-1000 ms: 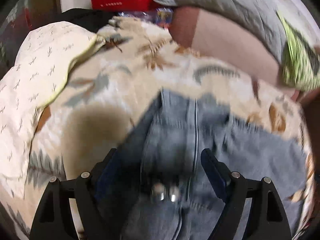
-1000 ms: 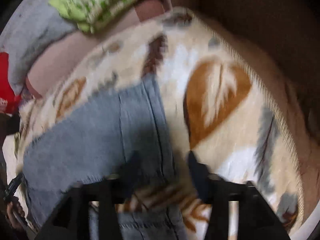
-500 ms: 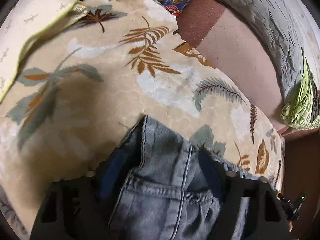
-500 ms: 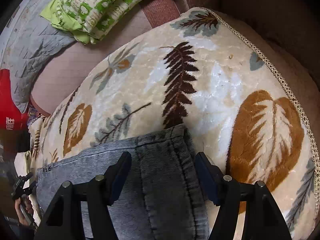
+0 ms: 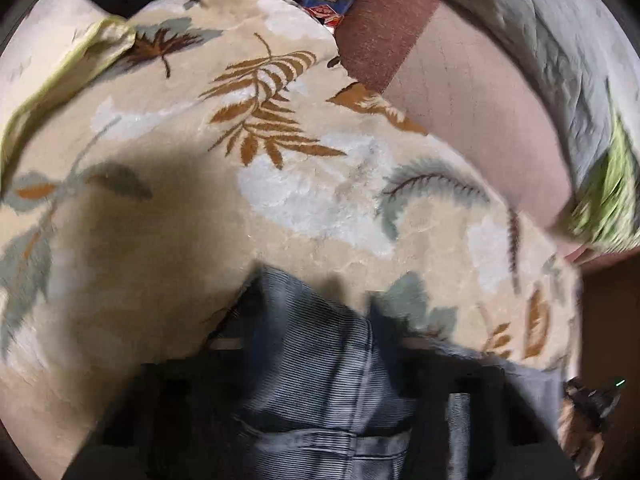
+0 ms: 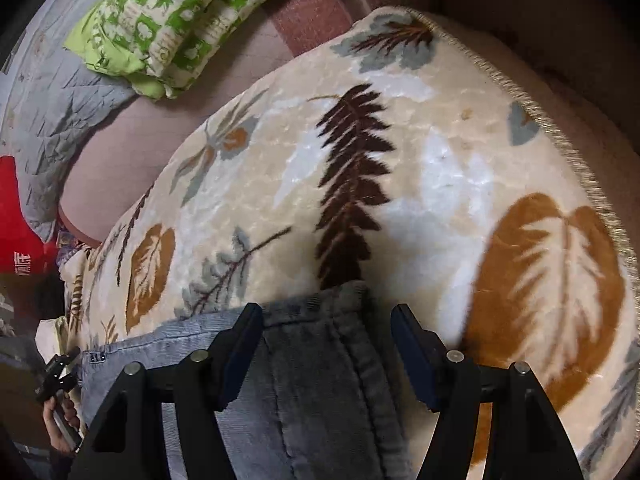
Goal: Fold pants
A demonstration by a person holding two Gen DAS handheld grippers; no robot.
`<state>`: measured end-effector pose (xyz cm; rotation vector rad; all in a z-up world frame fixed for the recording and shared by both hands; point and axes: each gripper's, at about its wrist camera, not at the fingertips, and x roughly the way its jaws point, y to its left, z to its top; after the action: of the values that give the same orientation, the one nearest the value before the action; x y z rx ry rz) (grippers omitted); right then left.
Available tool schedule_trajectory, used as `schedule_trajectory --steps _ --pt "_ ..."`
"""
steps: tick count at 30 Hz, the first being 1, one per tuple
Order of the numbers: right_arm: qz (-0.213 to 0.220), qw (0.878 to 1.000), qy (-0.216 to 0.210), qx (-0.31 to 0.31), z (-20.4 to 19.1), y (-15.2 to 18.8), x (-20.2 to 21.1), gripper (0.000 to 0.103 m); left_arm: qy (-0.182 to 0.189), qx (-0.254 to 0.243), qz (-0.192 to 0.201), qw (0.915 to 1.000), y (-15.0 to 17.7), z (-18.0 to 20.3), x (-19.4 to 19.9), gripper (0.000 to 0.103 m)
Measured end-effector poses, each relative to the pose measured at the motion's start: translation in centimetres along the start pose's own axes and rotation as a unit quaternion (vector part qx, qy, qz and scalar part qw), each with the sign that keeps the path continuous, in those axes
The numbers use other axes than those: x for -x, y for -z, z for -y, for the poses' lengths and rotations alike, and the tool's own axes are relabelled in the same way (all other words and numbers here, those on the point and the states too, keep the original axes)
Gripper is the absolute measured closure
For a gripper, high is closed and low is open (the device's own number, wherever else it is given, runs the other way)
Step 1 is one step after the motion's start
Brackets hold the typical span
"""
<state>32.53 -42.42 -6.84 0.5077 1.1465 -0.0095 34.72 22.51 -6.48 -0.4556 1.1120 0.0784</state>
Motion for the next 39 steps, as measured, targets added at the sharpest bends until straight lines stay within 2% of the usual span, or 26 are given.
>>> schedule_trajectory --steps 1,2,3,5,9,16,19,23,27,30,32,34,36,39 --pt "0.002 1.0 0.015 0.019 -0.7 0.0 -0.2 0.044 -0.013 -0.005 -0.002 0.9999 -0.1 0.0 -0.2 0.098" --pt "0.001 0.999 0.026 0.029 -1.1 0.0 -0.4 0.071 -0.012 -0.002 0.0 0.9999 -0.2 -0.1 -0.2 0.099" --pt "-0.001 0.999 0.032 0.025 -1.1 0.0 -0.5 0.079 -0.015 -0.001 0.001 0.9999 -0.2 -0.2 -0.1 0.1" --pt "0.0 0.999 0.036 0.023 -1.2 -0.1 -0.6 0.083 -0.019 -0.006 0.01 0.9998 -0.2 -0.2 0.4 0.101" --pt "0.026 0.998 0.042 0.036 -2.0 0.2 1.1 0.084 0.004 -0.009 0.048 0.9988 -0.1 0.2 3.4 0.101" --pt "0.091 0.994 0.0 0.051 -4.5 1.7 8.4 0.084 0.079 -0.017 0.106 0.9911 1.5 1.0 11.8 0.101" --pt "0.116 0.991 -0.019 0.061 -5.5 3.2 12.0 0.084 0.111 -0.028 0.132 0.9845 3.6 0.9 16.8 0.101" --pt "0.146 0.986 -0.054 0.065 -5.3 6.3 16.6 0.085 0.155 -0.044 0.16 0.974 8.1 -1.0 23.2 0.101" --pt "0.164 0.979 -0.092 0.075 -3.2 11.8 20.5 0.085 0.189 -0.052 0.167 0.9663 14.2 -4.8 26.8 0.101" --pt "0.145 0.978 -0.121 0.089 -0.6 17.3 21.5 0.085 0.189 -0.066 0.139 0.9698 19.4 -8.2 27.4 0.1" --pt "0.104 0.98 -0.133 0.102 1.4 21.1 20.8 0.084 0.187 -0.066 0.111 0.9739 21.7 -10.2 26.7 0.099" --pt "0.047 0.983 -0.143 0.101 3.7 25.0 19.4 0.081 0.164 -0.048 0.078 0.9822 23.7 -12.9 25.8 0.098" --pt "0.013 0.987 -0.132 0.092 5.9 28.2 18.6 0.081 0.129 -0.018 0.082 0.988 24.3 -15.3 25.9 0.098" --pt "-0.004 0.99 -0.126 0.06 8.2 29.8 18.8 0.081 0.097 0.027 0.098 0.99 23.8 -17.3 27.0 0.098"
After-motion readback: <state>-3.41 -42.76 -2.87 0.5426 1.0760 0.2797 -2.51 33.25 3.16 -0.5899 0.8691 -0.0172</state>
